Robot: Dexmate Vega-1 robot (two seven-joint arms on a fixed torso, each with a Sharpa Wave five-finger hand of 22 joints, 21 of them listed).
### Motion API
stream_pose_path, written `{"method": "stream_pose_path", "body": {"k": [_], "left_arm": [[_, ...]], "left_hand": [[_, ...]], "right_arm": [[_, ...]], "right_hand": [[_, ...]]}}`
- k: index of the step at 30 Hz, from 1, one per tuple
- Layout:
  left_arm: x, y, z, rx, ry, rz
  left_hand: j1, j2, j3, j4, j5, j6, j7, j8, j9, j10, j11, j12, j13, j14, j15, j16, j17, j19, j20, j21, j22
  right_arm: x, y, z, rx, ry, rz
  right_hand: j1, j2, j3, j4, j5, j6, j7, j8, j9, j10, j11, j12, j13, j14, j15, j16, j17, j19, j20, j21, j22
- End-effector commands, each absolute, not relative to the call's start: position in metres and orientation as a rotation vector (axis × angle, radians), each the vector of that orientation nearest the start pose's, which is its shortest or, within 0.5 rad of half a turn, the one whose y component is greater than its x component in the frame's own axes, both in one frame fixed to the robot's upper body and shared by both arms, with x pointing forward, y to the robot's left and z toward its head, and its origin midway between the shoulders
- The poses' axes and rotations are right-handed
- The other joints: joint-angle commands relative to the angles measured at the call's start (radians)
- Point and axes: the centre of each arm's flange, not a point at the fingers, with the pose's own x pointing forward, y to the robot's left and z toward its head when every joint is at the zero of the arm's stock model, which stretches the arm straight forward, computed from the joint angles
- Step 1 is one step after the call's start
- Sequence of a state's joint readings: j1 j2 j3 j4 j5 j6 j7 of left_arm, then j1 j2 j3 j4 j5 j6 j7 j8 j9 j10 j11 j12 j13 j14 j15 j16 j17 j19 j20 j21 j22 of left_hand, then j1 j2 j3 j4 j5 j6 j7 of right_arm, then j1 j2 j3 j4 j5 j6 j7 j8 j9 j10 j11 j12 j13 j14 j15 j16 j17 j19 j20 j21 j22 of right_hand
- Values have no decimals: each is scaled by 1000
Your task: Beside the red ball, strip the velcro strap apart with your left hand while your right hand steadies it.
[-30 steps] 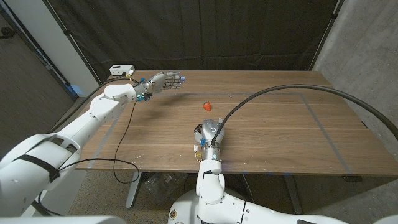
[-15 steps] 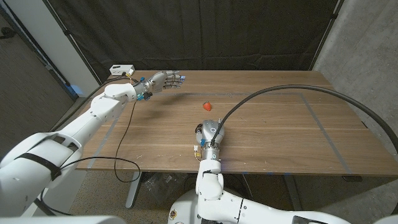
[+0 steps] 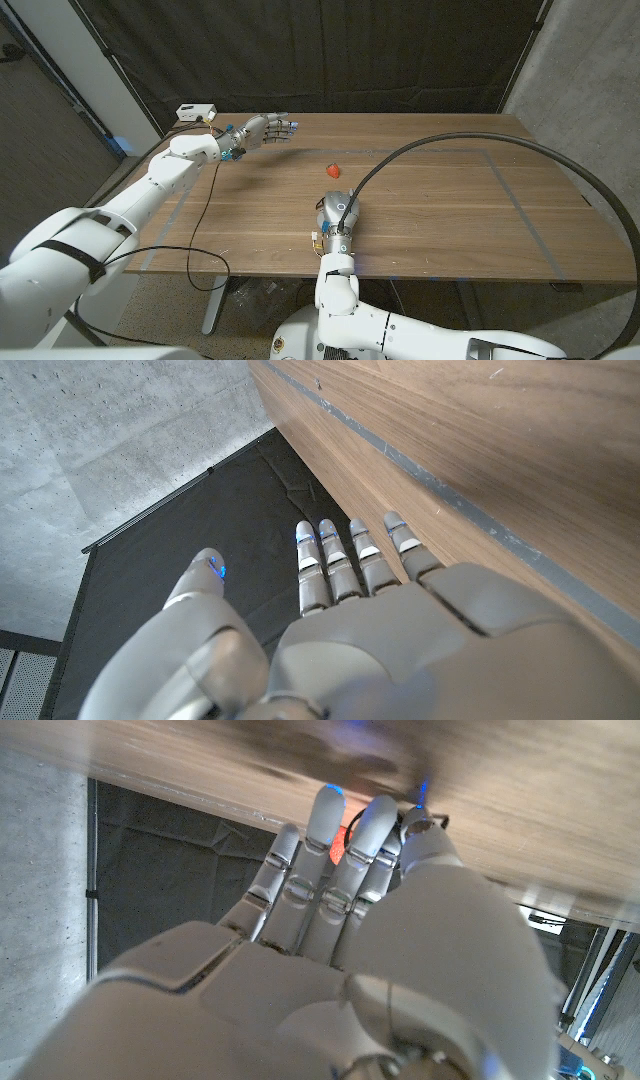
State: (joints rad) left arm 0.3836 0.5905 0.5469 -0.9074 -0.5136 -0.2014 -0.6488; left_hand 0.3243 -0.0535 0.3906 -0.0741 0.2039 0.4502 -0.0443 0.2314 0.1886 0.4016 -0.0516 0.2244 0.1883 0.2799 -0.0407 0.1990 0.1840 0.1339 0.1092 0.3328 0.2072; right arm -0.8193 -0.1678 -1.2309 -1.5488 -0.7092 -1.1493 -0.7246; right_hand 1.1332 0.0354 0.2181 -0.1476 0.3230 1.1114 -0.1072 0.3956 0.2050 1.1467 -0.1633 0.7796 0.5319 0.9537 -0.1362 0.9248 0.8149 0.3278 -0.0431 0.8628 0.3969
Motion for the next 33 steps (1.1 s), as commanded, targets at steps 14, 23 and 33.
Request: {"method": "stream_pose_path", "body": {"k": [14,23,33], "left_arm": [[702,278,85,524,-494,-689],[688,266,91,564,-547,-750],[666,263,104,701,-552,-757]], "left_hand": [[78,24,33,-38,9,-7,-31,-15,3,-23,-23,-20,5,-33,4,-14,-2,-64,26,-24,0],[120,22,43,-58,10,16,-21,-5,6,-4,-30,-12,13,-16,-3,1,6,-77,37,-30,2],[165,18,54,-77,13,28,-32,2,8,-30,-47,-18,21,-43,-11,-6,11,-87,37,-34,3]], "right_arm": [[532,9,-111,-1289,-604,-669],[536,7,-103,-1265,-639,-761],[544,-1,-92,-1205,-665,-843]], "right_hand": [[-5,55,-26,18,-41,46,0,-49,-16,31,-5,5,17,22,-92,35,54,-10,-52,71,23],[6,60,-37,12,-49,54,6,-68,-17,38,-2,3,20,18,-92,37,54,-16,-49,97,29],[13,66,-50,11,-55,58,4,-88,-15,41,-6,0,27,17,-92,41,53,-25,-47,125,34]]}}
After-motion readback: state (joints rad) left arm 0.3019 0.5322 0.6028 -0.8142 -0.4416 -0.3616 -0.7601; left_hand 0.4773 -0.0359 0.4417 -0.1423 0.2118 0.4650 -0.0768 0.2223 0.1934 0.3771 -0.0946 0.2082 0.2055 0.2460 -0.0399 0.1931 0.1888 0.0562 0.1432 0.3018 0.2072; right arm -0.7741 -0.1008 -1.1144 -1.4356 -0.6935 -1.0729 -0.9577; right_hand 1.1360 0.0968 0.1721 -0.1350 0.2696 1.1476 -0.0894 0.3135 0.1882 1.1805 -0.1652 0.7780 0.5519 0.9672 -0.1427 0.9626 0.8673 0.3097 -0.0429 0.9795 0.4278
